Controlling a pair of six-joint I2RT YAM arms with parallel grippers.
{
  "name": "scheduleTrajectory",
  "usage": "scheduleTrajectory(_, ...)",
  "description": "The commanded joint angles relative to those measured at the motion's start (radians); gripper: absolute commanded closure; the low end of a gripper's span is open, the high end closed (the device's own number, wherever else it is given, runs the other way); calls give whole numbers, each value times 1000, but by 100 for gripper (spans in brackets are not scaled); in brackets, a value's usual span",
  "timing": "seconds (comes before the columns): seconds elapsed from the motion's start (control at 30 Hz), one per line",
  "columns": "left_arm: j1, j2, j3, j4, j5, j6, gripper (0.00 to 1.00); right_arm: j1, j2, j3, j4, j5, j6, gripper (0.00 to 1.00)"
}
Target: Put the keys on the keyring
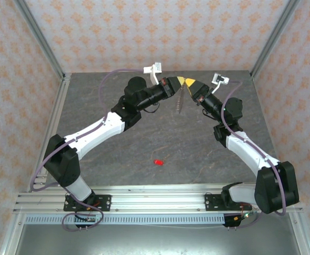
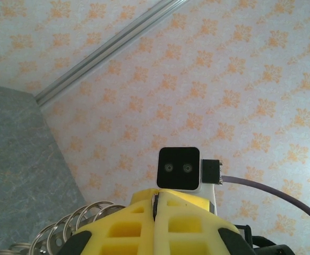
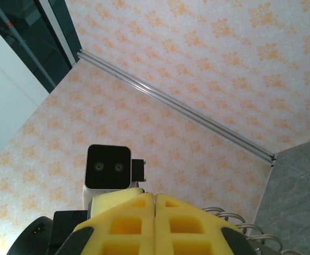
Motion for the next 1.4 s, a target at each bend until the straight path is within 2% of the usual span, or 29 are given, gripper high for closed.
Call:
scheduleTrajectory(0.0,-8,-11,53,-49,-7,67,100,2,-41,5,-58,0,-61,94)
scheduleTrajectory(0.07,-3,-19,83,-110,12,112,100,-15,-72,13,-136,7,-104,83)
scheduleTrajectory(0.17,19,-13,146,-209,82,179,100,-55,-129,16,-217,0,-144,77)
scheduleTrajectory(0.37,75,53,338,-456,304,330,100,-131,-181,31,-317,-51,-191,76)
scheduleTrajectory(0.6,105,139,543,-696,472,502,100,-144,-173,74,-293,-144,-205,74)
scheduleTrajectory(0.83,107,183,626,-763,529,539,100,-138,-142,94,-187,-200,-142,69)
scheduleTrajectory(1.37,105,201,655,-758,546,529,100,-84,-116,96,-177,-198,-155,71)
